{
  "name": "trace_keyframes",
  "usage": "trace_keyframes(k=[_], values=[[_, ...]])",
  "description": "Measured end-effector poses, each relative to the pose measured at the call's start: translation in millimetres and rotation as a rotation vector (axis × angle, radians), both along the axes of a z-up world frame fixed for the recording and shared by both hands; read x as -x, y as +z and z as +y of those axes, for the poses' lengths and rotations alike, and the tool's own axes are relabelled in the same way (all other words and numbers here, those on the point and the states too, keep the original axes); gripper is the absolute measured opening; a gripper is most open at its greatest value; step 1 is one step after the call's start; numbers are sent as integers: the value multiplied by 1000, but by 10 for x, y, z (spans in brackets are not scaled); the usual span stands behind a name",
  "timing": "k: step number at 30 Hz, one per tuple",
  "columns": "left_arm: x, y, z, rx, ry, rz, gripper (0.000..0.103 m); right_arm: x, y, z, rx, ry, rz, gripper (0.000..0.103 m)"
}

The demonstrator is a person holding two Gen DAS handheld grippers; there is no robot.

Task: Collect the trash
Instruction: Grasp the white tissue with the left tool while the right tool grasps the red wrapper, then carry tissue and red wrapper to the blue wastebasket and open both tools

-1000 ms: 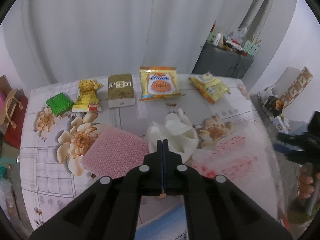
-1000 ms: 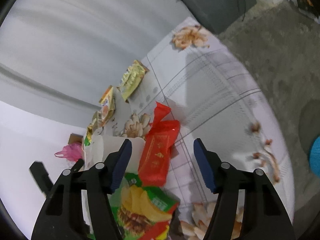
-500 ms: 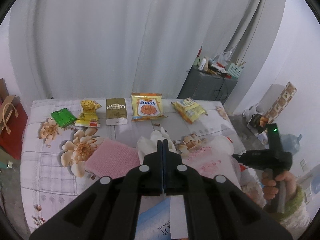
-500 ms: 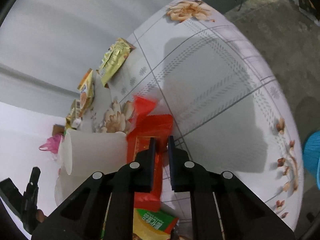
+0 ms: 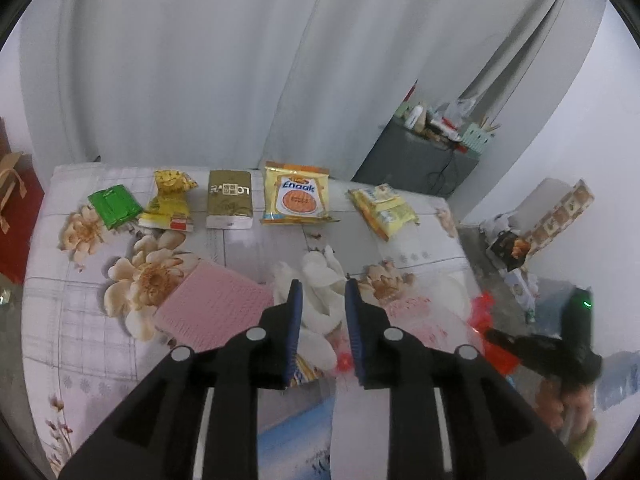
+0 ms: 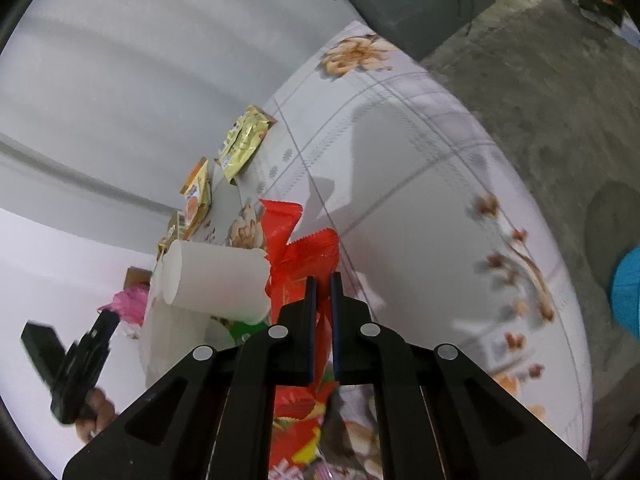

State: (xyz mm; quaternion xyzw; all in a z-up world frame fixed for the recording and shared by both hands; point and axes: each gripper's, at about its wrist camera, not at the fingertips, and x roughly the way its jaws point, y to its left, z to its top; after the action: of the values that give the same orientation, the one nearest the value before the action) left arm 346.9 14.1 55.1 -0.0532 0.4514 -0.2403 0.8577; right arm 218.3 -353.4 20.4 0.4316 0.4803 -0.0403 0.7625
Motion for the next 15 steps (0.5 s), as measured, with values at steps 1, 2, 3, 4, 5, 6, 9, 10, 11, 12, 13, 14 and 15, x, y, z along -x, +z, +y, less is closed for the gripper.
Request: trace_keyframes(k=[1,2,3,4,5,6,9,10,11,12,13,14,15], values=[[-23,-11,-66,-13,-19,-6,21,32,7,-7,-6,-6,-5,4],[-39,-29,-144,-28,-48,-11,24,85,26,-21,-14,-15,-14,4],[-53,-54,-213,-41,-76,-6,29,122,34,-50,-19,-21,-21,4],[-67,-80,-267,-51,-95,1,32,152,50,-65,-22,-28,-28,4],[-78,-114,-329,-65,-121,10,37,194,71,-92,-24,-35,-36,4],[-87,-165,-409,-95,-147,11,39,223,82,-109,-27,-39,-42,4],[-90,-345,-605,-224,-203,-21,40,287,93,-133,-34,-49,-51,4],[-104,-409,-648,-271,-212,-34,40,309,91,-144,-36,-50,-52,4],[-127,-487,-692,-332,-210,-47,40,321,87,-145,-40,-50,-53,4],[-160,-550,-698,-363,-204,-47,40,335,87,-146,-43,-49,-54,4],[-201,-602,-701,-371,-199,-33,40,343,86,-149,-46,-48,-57,4],[-248,-643,-686,-368,-188,-13,40,351,86,-150,-49,-48,-60,4],[-294,-672,-662,-363,-175,1,39,377,87,-151,-52,-47,-63,4]])
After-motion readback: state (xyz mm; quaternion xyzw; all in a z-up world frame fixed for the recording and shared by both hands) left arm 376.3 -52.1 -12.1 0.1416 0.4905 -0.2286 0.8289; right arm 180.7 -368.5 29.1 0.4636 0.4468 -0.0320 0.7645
